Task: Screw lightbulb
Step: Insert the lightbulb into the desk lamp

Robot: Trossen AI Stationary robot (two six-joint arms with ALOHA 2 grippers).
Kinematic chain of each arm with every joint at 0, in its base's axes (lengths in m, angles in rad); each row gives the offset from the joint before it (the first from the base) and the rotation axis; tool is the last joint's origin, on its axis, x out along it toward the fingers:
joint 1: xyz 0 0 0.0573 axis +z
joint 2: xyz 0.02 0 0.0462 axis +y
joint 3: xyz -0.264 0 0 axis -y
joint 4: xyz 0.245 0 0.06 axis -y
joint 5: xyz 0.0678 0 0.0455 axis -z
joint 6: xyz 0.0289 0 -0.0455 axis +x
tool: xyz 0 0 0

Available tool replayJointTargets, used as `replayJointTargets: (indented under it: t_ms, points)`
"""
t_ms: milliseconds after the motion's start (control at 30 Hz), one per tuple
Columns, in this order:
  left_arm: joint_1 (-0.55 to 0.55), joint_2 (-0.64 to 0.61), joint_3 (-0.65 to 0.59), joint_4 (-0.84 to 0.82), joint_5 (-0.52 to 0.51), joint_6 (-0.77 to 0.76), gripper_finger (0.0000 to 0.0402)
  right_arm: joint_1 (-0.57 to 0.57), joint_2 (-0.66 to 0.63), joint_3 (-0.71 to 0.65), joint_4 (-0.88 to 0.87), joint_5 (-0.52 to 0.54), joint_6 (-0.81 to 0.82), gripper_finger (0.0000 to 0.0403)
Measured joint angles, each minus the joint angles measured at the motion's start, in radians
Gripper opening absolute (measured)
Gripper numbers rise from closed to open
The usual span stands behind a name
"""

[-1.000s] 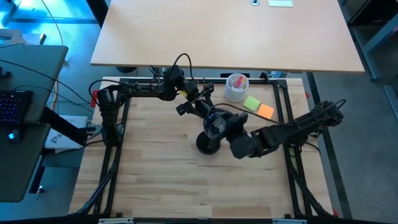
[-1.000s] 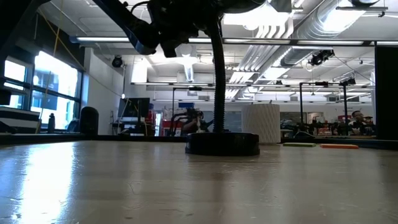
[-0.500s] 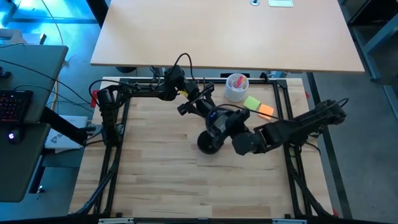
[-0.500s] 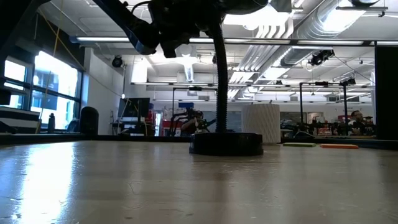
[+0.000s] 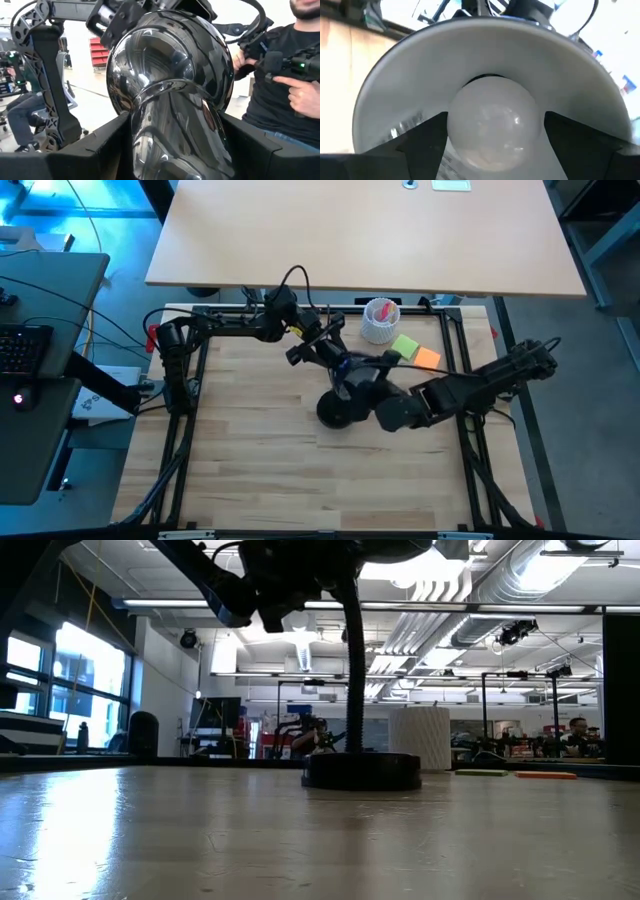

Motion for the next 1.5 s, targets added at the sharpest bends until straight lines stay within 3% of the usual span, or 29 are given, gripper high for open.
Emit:
replayJointTargets:
  t_ms: [433, 667, 867, 1000, 1200, 1333, 1500]
  points:
    - [0.0, 0.0, 0.0, -0.001, 0.003, -0.014, 0.0264, 0.082, -0.003, 0.0, -0.026, 0.062, -0.367, 0.0325]
    - [0.0, 0.0, 0.0, -0.004, -0.003, -0.018, 0.0264, 0.072, -0.003, 0.0, -0.033, -0.037, -0.671, 0.0325]
    - [0.001, 0.0, 0.0, -0.005, -0.009, -0.02, 0.0264, 0.034, -0.003, 0.0, 0.016, -0.105, -0.759, 0.0322]
    - [0.002, 0.0, 0.0, -0.007, -0.013, -0.021, 0.0264, 0.008, -0.003, 0.0, 0.015, -0.099, -0.684, 0.0312]
    - [0.002, -0.001, 0.0, -0.023, -0.016, -0.003, 0.0264, -0.009, -0.002, 0.0, 0.015, -0.06, -0.403, 0.0286]
    - [0.002, -0.001, 0.0, -0.029, -0.03, -0.009, 0.0264, -0.008, 0.0, 0.0, 0.004, -0.018, -0.159, 0.0272]
    - [0.002, -0.001, 0.0, -0.024, -0.026, 0.006, 0.0264, -0.008, 0.0, 0.0, 0.0, -0.003, 0.273, 0.0268]
